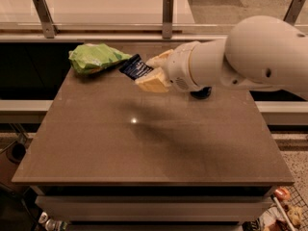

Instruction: Move rxbar blueberry near green rice chip bag

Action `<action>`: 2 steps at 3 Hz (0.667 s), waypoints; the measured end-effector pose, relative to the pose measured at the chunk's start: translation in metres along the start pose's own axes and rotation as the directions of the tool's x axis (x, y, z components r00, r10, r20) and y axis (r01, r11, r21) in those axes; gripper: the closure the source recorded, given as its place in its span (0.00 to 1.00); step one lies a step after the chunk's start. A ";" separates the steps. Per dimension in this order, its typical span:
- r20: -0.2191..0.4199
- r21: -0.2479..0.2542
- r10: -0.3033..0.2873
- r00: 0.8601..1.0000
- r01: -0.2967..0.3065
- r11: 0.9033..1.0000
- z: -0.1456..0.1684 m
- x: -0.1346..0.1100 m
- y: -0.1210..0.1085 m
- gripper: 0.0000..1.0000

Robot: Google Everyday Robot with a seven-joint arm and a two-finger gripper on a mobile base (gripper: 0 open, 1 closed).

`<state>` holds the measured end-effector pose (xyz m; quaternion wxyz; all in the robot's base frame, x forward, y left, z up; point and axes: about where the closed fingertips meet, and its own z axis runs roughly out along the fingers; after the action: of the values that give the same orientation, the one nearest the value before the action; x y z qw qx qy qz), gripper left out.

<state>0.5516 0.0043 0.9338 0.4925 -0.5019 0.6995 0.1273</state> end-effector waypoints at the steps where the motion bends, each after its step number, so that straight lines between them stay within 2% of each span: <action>1: -0.009 0.075 0.026 1.000 -0.026 0.997 0.022 -0.013 -0.032 1.00; 2: -0.008 0.181 0.074 0.997 -0.071 0.981 0.048 -0.015 -0.063 1.00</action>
Offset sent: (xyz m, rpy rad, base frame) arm 0.1232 0.0097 -0.0070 0.0240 -0.0871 -0.2995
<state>0.6307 0.0163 0.9427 0.5261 -0.4302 0.7295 0.0775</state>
